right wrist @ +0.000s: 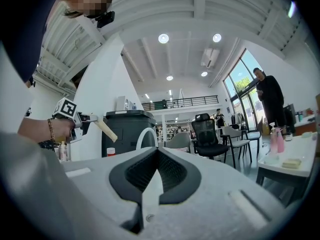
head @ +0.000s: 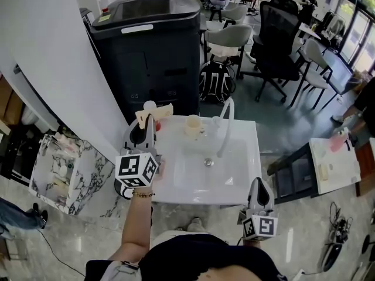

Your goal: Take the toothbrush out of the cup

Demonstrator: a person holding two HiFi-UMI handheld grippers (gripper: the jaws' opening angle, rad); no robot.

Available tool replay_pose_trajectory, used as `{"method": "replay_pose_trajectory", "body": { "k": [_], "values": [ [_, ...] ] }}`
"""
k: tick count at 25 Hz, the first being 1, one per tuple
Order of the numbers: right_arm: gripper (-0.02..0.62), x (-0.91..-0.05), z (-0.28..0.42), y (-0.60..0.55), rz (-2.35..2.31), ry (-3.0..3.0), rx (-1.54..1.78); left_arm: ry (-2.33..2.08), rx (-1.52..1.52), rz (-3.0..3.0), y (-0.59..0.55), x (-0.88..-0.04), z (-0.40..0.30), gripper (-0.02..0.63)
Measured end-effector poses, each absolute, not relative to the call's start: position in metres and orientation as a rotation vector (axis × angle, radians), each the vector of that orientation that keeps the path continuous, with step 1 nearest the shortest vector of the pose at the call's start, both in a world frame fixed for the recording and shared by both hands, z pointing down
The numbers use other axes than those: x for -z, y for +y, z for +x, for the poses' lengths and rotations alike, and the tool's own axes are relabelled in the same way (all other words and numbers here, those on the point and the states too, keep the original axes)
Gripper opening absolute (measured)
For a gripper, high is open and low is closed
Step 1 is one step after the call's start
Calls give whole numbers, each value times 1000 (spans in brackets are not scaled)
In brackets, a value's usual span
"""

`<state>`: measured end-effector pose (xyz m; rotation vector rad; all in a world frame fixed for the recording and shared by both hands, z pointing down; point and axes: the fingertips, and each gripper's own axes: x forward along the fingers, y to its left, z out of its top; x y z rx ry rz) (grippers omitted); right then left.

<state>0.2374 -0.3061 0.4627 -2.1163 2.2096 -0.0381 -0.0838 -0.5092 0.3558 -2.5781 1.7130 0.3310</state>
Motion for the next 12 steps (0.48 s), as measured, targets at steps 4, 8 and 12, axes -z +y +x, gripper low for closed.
{"method": "replay_pose_trajectory", "body": {
  "k": [4,8,12],
  "values": [
    [3,-460,239,-310,-2111,2211,27,1719,-321,-2576,-510,-359,-83,31],
    [3,-460,237,-312,-2103,2219,25,1725,-317,-2578,-512,-361,-84,31],
    [3,-462,237,-313,-2099,2229,29,1732,-316,-2578,-514,-363,-85,31]
  ]
}}
